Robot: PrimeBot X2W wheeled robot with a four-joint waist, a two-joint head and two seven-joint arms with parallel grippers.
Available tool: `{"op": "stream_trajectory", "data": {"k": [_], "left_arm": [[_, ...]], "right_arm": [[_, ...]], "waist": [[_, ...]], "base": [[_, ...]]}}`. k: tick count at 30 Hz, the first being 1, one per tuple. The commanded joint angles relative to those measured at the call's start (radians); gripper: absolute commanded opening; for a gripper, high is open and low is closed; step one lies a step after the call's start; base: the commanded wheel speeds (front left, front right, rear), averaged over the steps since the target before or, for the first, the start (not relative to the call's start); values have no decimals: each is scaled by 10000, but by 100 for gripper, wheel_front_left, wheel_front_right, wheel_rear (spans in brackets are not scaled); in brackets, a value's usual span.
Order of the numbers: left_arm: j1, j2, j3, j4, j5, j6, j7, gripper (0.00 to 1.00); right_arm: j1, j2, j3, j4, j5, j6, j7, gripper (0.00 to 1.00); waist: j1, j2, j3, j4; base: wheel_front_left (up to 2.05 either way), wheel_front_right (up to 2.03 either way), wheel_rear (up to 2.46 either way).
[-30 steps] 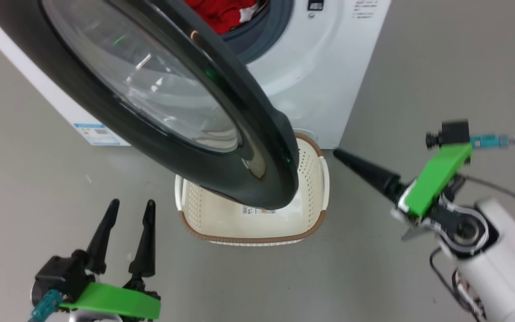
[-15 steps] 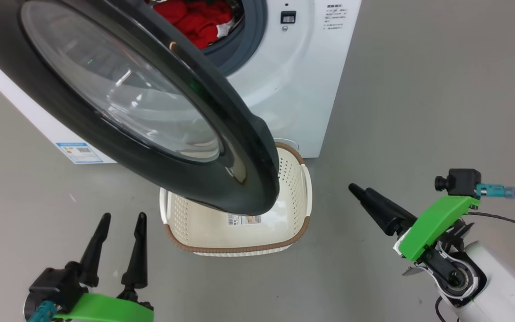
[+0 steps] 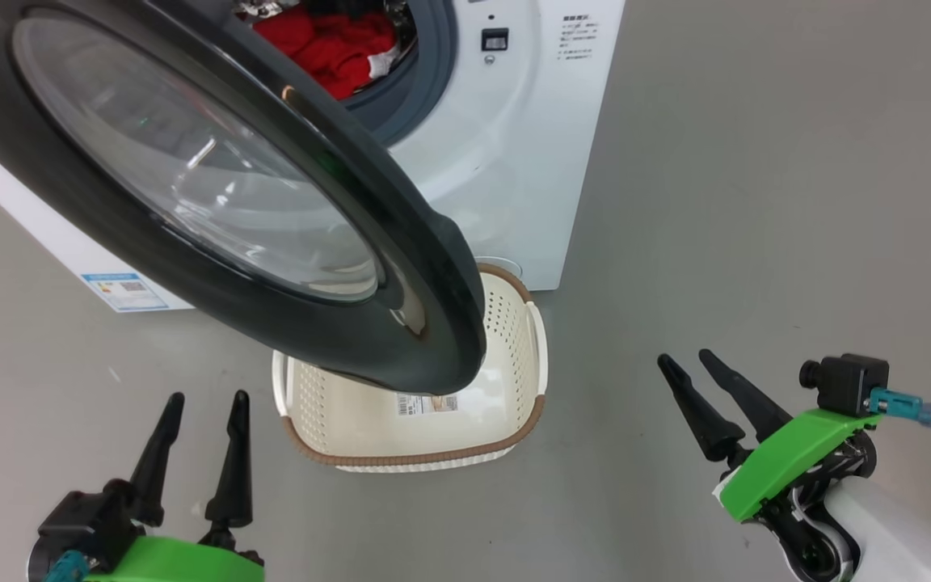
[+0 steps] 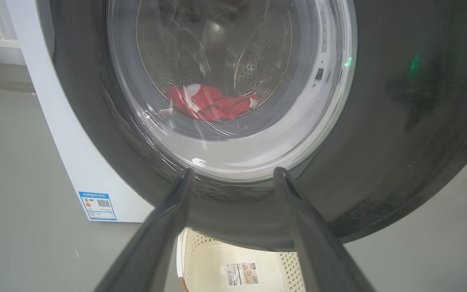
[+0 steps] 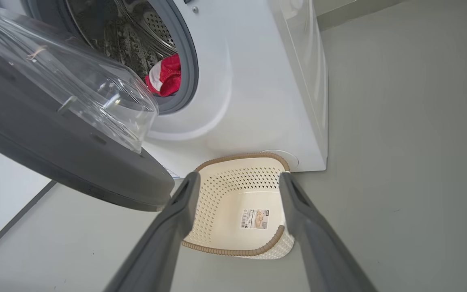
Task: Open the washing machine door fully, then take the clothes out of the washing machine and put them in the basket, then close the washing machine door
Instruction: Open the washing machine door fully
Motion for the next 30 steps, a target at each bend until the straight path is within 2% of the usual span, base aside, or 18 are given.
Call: {"op": "stream_trajectory", "data": {"k": [1,4,12,20,24,30], "left_arm": [[56,190,386,-218,102,-56,-90,100],[64,194,435,-242,124,-56,-90,100],[69,188,541,-254,161,-56,-90,100],[60,179,589,-260,217,-56,-90,100],[97,160,629,-305,237,-56,-90,100],[106,134,673,-347,243,-56,-90,100]], "right_arm": [[195,-56,52,-124,-206,50,-204,100],[265,33,-226,-62,-867,50,-308,100],[1317,983,-2800,-1147,-3761,50,-321,100],[2370,2007,-4751,-2436,-6430,50,-322,100],[2880,2498,-5392,-3019,-7091,50,-322,100],[3234,2793,-5824,-3253,-7576,50,-323,100]], "waist": [[0,0,-4,-42],[0,0,12,-92],[0,0,27,-164],[0,0,-27,-121],[0,0,-53,-106],[0,0,-30,-100]], "base": [[0,0,0],[0,0,0],[0,0,0],[0,0,0],[0,0,0],[0,0,0]]}}
